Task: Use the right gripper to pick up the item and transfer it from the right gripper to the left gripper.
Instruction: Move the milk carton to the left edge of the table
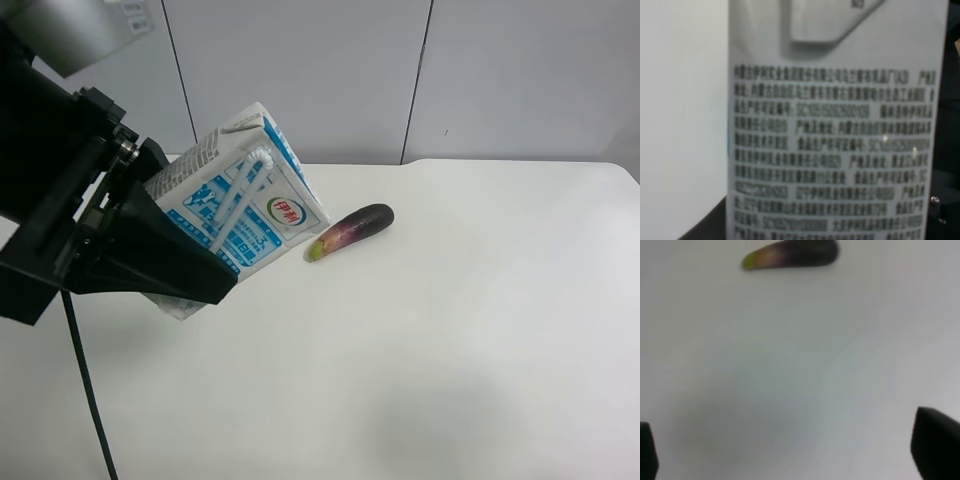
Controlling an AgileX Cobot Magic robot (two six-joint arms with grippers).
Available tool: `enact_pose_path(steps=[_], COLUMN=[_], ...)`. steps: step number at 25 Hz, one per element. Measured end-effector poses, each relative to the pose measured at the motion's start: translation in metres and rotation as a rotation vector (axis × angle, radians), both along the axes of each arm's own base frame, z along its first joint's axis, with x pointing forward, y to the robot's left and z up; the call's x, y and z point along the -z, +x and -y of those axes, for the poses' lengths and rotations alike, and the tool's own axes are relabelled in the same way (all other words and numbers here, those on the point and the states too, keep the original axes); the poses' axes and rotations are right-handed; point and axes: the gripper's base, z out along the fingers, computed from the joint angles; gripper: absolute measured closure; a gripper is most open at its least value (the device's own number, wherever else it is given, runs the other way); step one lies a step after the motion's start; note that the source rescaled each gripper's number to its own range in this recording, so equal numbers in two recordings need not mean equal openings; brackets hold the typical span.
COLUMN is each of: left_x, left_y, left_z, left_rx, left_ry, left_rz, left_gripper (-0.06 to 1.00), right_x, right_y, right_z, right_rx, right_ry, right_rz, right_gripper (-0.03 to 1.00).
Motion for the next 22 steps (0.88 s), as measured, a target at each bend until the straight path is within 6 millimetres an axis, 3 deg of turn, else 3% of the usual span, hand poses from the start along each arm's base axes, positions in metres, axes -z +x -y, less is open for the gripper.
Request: enact_pose_path(steps=[8, 15, 22], left_x=[0.0, -0.002, 0.036], left_y=[0.001, 0.019, 0.05], left_z=[0.0, 0.0, 0.004], left_rx=[-0.021, -0.25, -0.387], left_ry=[-0.008, -0.057, 0.118], left_rz=[-0.01, 0.006, -0.038], left_gripper=[0.94, 0.94, 0.94], right_x=[0.0, 0.0, 0.0], right_y=[-0.009, -0.009, -0.009], right_z=[0.002, 0.002, 0.002], right_rx=[0.178, 0.208, 0.208], right_ry=[0.02, 0.02, 0.02], right_rz=[0.073, 0.073, 0.073], right_gripper=[-0.03, -0.03, -0.03])
